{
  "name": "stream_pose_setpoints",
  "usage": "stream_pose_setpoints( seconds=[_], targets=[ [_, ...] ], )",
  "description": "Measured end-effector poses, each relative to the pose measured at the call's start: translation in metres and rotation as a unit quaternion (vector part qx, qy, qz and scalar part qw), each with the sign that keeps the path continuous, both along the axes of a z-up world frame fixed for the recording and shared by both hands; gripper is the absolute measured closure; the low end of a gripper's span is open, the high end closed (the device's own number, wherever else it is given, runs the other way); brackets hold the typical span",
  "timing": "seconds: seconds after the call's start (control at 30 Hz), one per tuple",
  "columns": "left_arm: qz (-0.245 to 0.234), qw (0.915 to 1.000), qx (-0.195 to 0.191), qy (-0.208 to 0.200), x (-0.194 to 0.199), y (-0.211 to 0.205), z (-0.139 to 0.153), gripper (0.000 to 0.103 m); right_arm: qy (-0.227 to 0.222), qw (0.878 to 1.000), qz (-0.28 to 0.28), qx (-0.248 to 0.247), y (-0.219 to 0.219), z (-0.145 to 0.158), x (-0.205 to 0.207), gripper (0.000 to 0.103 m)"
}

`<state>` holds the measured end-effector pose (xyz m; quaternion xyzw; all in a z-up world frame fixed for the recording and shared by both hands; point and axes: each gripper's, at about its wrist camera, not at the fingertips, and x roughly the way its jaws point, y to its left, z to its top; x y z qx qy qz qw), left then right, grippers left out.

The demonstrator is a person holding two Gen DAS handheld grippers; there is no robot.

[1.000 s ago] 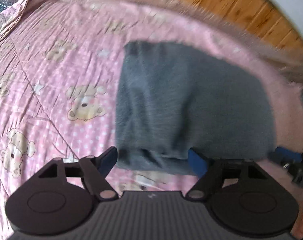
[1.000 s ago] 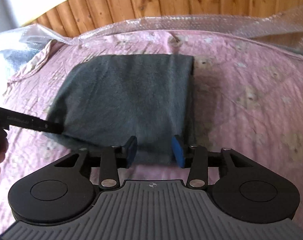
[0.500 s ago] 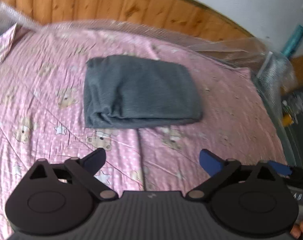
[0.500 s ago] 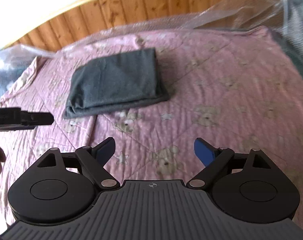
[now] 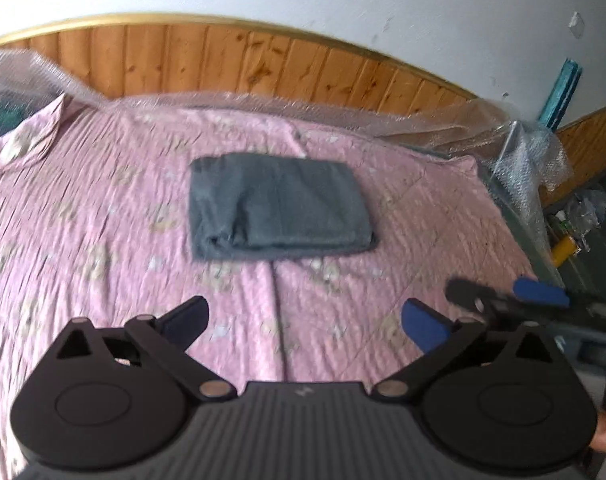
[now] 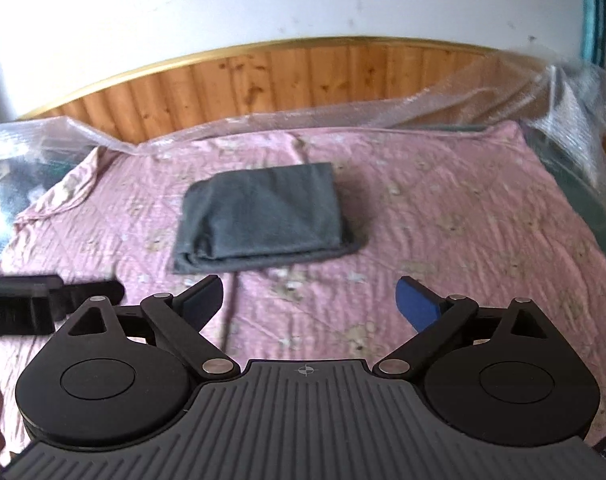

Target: Fold clothes

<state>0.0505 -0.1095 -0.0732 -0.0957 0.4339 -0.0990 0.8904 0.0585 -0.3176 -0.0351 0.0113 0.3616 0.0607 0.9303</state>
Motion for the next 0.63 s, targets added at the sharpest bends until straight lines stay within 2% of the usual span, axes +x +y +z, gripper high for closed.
stream_pose_setpoints(
  seconds=[0.13, 0.27, 0.4, 0.63],
  targets=[
    [0.013, 0.9995, -0.008, 0.029, -0.008, 0.011, -0.013, 0.000, 0.010, 1.000, 0.016, -0.019, 0.023, -0.008, -0.002, 0.008],
    [0.016, 0.9992, -0.002, 0.038, -0.009, 0.014, -0.017, 0.000, 0.016, 0.999, 0.023, -0.026, 0.032, -0.012, -0.004, 0.008],
    [0.001, 0.9998, -0.003, 0.020, -0.011, 0.004, -0.012, 0.000, 0.021, 0.999, 0.020, -0.034, 0.031, -0.013, -0.005, 0.007],
    [-0.006, 0.9996, 0.026, -0.002, -0.010, -0.009, -0.008, 0.000, 0.024, 0.999, 0.008, -0.031, 0.019, -0.015, 0.001, 0.006]
  ],
)
